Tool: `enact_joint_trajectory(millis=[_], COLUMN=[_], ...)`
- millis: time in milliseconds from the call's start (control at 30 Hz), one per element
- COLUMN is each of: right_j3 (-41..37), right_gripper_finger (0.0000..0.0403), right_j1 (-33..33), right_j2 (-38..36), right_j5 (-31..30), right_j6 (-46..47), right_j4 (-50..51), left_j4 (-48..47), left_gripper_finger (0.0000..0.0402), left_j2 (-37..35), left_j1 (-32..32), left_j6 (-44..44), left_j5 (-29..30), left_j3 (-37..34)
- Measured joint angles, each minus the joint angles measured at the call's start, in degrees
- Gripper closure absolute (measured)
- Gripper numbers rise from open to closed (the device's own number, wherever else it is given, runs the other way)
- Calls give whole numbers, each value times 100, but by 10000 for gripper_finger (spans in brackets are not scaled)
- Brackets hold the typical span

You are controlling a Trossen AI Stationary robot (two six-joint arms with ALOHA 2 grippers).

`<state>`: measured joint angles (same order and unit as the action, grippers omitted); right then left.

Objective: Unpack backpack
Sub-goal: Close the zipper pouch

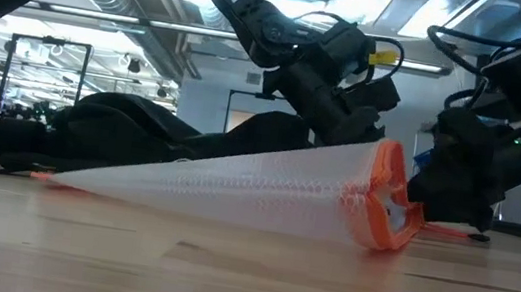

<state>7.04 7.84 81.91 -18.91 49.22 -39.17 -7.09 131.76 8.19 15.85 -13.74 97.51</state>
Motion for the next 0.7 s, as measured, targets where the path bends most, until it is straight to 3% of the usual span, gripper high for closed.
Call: enact_joint_trajectory(millis=[433,700], right_j3=[5,148], right_gripper_finger=[382,393], right_j1=[2,2], right_j2=[-1,-1], right_j5=[276,378], right_j6=[-347,-1211], right_j4=[-118,-495], left_j4=[-232,53], left_gripper_finger=[64,64], left_j2=[-4,-4], left_j1=[16,10], left_j6=[74,150], left_j5=[117,111], left_j3=[-2,-3])
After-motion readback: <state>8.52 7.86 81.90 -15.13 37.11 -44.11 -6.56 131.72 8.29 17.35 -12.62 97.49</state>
